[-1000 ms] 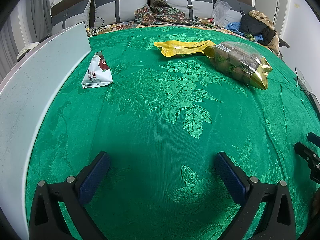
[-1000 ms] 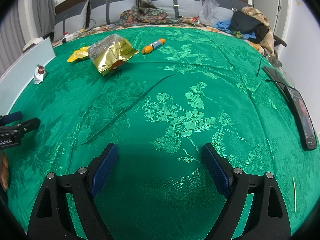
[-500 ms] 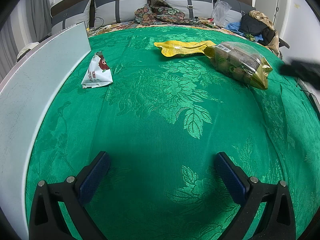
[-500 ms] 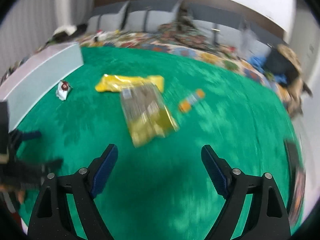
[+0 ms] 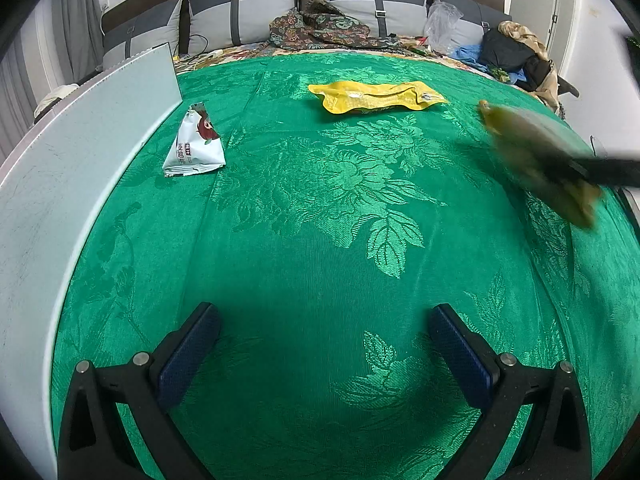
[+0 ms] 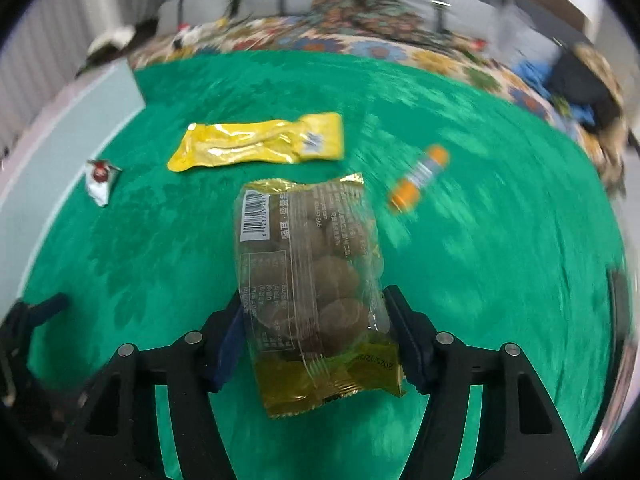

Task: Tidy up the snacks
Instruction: 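Grasp the clear pack of brown balls with the right tool, then lift the brown-ball pack with the right tool while the left tool grasps the white triangular pack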

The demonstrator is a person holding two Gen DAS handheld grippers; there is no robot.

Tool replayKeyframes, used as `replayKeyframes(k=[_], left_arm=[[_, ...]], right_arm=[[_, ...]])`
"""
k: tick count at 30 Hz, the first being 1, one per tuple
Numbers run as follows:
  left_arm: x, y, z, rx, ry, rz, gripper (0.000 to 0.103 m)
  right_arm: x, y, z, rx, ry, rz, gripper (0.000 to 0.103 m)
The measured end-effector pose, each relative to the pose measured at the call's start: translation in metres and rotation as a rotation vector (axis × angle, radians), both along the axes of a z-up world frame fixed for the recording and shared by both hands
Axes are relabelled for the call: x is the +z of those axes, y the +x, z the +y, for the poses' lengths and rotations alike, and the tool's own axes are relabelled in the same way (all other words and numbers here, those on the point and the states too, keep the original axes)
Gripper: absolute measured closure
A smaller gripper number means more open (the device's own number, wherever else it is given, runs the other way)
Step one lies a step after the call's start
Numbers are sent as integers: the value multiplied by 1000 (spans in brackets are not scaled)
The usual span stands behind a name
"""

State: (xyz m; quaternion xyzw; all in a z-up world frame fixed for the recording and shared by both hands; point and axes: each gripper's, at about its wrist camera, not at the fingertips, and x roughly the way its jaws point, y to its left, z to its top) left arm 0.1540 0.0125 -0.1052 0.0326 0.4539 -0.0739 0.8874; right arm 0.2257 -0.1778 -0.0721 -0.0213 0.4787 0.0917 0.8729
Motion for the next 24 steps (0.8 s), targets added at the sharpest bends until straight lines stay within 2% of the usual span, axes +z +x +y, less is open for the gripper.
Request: replayKeyframes(k=[4,7,9,11,12,15,24], left_arm=[[0,0,0,0,0,0,0],[0,0,0,0,1,-1,0],[0,-1,0,0,0,0,0],[0,-1,0,0,0,0,0],[0,0,0,0,0,-1,0],[0,-1,0,0,0,0,0],[0,-1,0,0,0,-1,0]], right_arm=[[-6,-61,-29,-127,44,4,35],[-19,-86,-31,-140,38,-51,27],[-37,-84,-25,-135,8,-19,23],[-39,-87,-16,-113,-56,-87,21],[-40,-89,-14,-109,-56,-115,20],[-41,-86,-19,-125,-24,-102,16],[-41,-83,-17,-128,-26,-100,15]])
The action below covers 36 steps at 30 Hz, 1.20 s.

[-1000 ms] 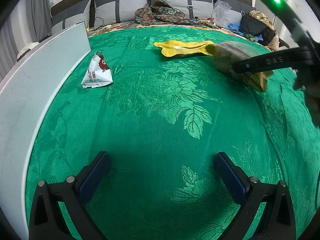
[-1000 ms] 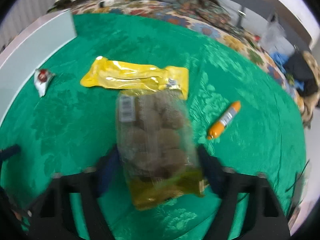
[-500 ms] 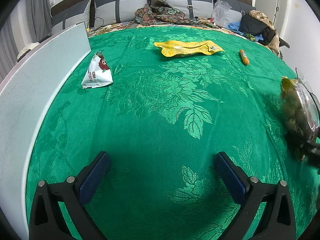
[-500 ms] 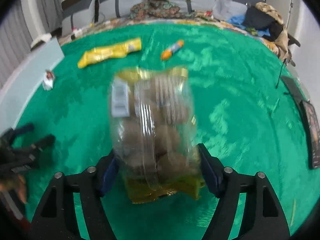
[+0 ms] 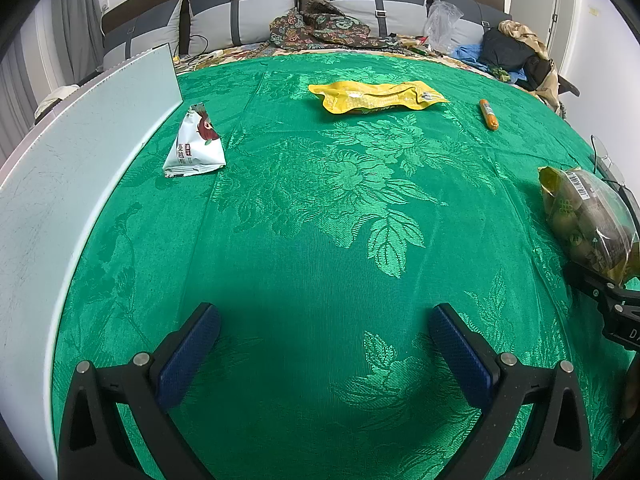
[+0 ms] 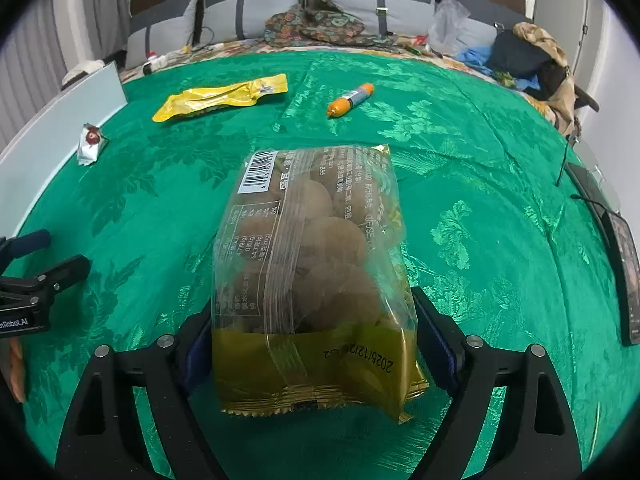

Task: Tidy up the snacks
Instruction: 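Lift the brown-ball pack with the right tool while the left tool grasps the white triangular pack, then carry both packs into the white box and open both tools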

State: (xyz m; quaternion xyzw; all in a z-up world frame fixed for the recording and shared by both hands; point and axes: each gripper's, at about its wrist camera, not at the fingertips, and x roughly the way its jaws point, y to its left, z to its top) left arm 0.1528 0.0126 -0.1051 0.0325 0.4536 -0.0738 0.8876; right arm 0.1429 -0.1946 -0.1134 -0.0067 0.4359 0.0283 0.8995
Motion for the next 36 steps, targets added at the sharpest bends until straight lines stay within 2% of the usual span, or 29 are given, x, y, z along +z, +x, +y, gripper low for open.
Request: replayKeyframes(k=[12,15,18,23,26,29,31,32,33,36], left_arm=[[0,-2,1,1,-1,1,0],[2,5,4,-39,10,60,0],[10,26,23,1,17,44,0],[32,88,67,100,20,-7,0],[26,131,81,145,39,17,1],[11,155,80,144,51,49,1],[2,159,72,98,54,61,17],[2,158,70,67,22,51,40],[3,156,69,61,0,44,51],[7,145,65,48,-1,38,54]], right_arm=[[0,0,0,0,0,0,15],[0,0,-1,-1,0,0,15],[0,0,-1,0,1,0,15],[-1,-1,-1,-1,1,0,15],[0,0,-1,-1,2,0,14],[0,-1,-1,-1,1,0,14],[0,-1,-1,-1,1,0,14],[-1,-1,-2,-1,1,0,14],[0,-1,-2,-1,1,0,14],[0,-1,-2,-1,2,0,14]])
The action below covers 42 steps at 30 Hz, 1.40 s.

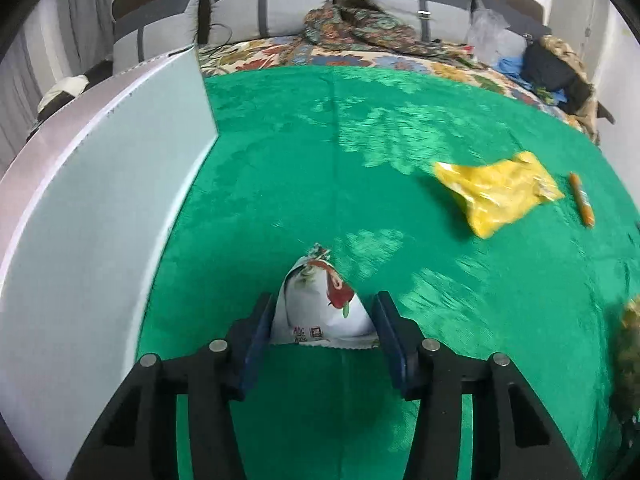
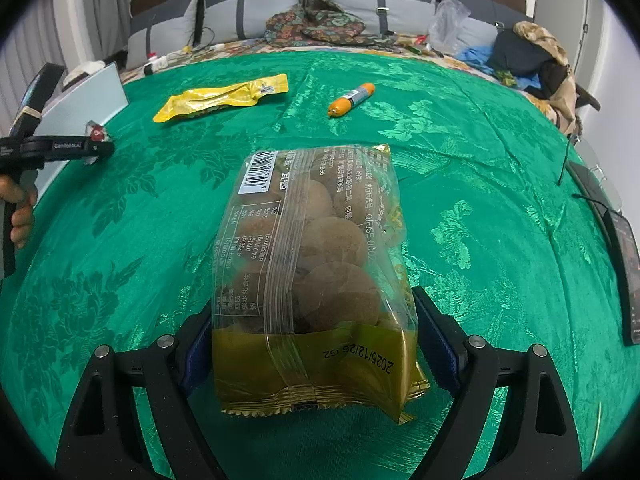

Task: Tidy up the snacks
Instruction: 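Carry both packs into the white box and open both tools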

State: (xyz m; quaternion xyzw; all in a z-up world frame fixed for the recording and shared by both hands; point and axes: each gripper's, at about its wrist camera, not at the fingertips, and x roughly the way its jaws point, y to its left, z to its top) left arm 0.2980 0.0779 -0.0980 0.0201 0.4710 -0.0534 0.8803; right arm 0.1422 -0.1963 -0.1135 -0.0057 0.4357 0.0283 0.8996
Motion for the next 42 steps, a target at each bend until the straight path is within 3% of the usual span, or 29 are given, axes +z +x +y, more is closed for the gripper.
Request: replayKeyframes(k=[5,10,17,20,26,29,30,31,33,38,42], left_arm=[[18,-49,-16,-70,-36,-19,54],[24,-104,-19,-42,-123,17,54],[24,-172,-13,-27,-149,5,54],[27,-193,-7,-30,-142,-11,54],[33,-212,2,-26,-154,-22,54],[35,-216,4,-15,-170,-17,54],[38,-217,5,-14,-174,-20,54],[42,-220,8,-14,-178,-28,54],[48,-225,13,-9,-192,-37,54],[60,-231,28,20,-259,-22,54],[85,-234,46,44,-344,-28,54]], right_arm=[[0,0,0,0,0,0,14],[0,0,0,0,-1,0,14],[0,0,0,3,-5,6,14],[4,0,1,-5,-17,113,16],[34,-5,10,-33,-27,104,16],[27,17,18,-24,-83,181,16],[21,25,19,-12,-77,222,21],[21,27,17,-16,-66,229,33],[28,24,7,-43,10,223,40],[53,-5,-6,-43,242,193,41],[81,-11,25,43,373,179,41]])
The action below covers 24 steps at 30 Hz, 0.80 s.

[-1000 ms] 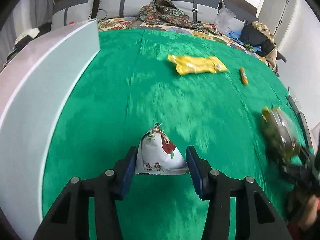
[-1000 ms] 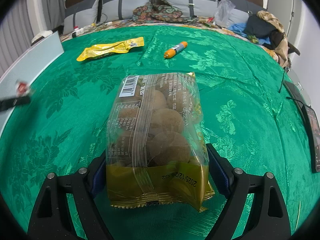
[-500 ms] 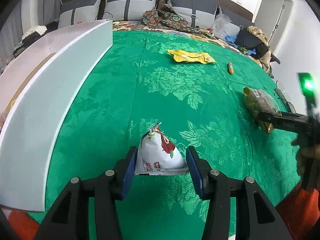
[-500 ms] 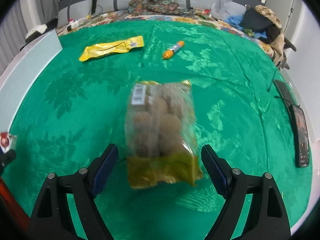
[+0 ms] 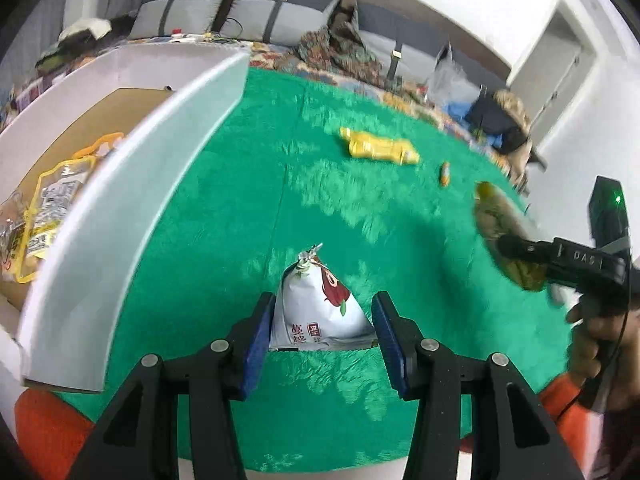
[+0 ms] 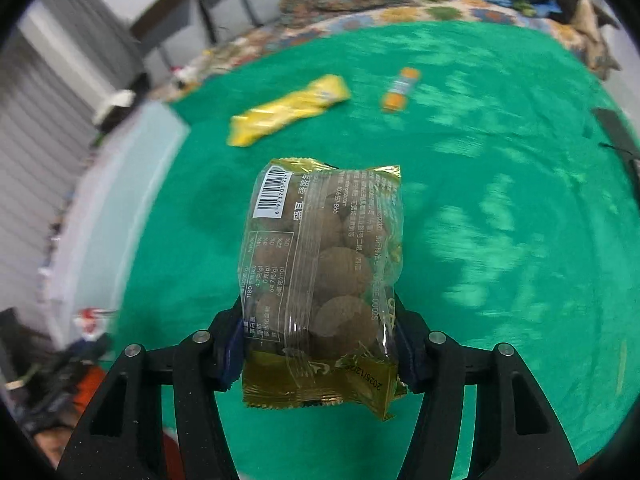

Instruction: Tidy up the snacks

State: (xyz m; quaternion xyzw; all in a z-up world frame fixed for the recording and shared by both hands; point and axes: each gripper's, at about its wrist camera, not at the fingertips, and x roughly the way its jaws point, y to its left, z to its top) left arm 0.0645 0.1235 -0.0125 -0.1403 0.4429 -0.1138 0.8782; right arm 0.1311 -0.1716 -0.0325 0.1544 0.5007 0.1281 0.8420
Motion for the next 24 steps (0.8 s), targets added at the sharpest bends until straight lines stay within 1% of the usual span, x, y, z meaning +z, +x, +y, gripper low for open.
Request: replayKeyframes(k=[1,2,4,6,7,9,10,12,13,15,16,17,18,20,22,24], left_arm=[[13,0,13,22,-21,-17,54],[23,-1,24,43,-26,-32,54],[43,-1,54,98,-21,-67,54],[58,1,89,163,3,-90,54],[65,3,115,214,36,-102,54],[67,5,149,287,97,-99,54],[65,8,174,336,137,-90,54],[58,9,205,400,192,-58,53],[51,9,222,444,220,-27,50],[35,7,248,499,225,32,25],[28,1,261,536,217,60,22],[25,-4,265,551,210,67,22],[22,-13,270,563,197,71,22],[19,-26,271,571,185,65,19],[19,-38,264,578,176,48,16],[22,-42,246,556,157,28,16]], right_arm=[[10,2,12,24,23,-14,41],[22,4,30,56,50,-34,41],[48,11,68,128,96,-73,41],[75,16,114,215,131,-115,40],[88,18,141,266,147,-136,40],[104,22,189,349,174,-157,40],[110,24,217,392,186,-160,40],[117,28,269,456,195,-175,38],[117,28,289,477,199,-185,35],[111,31,329,507,236,-184,27],[104,34,348,526,254,-157,24],[98,36,362,542,238,-119,22],[90,37,377,550,193,-82,22],[84,29,377,548,173,-93,22],[81,23,362,542,182,-126,22],[73,23,340,517,154,-150,22]])
